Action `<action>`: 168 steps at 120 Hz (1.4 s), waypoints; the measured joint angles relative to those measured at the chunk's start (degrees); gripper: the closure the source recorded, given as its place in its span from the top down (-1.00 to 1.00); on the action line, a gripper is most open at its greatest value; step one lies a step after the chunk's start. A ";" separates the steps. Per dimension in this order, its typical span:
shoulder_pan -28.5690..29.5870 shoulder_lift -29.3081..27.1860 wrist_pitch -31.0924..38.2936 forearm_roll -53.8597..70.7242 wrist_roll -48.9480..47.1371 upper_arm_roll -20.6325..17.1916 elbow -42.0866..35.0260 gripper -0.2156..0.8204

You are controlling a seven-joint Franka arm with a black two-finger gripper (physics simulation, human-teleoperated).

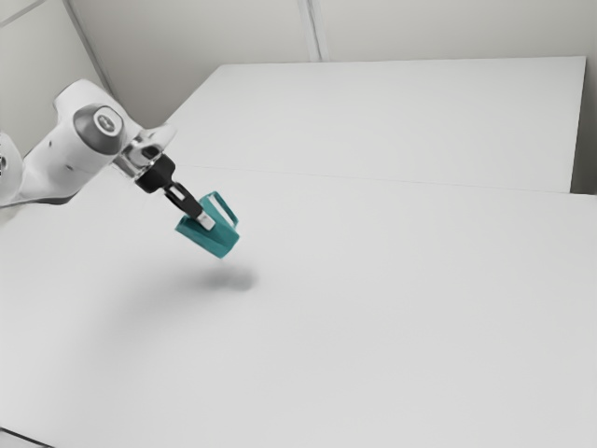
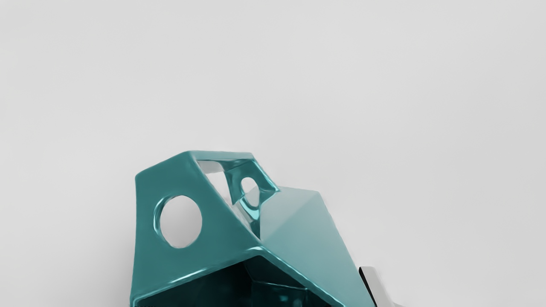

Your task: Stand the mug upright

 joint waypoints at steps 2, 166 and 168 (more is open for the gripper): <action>-0.04 -0.04 0.36 2.20 -0.98 -0.63 0.44 -0.93; -0.28 2.80 22.68 33.53 -55.22 -18.41 -8.86 -0.93; -0.28 2.88 22.69 33.53 -55.44 -18.41 -8.84 -0.93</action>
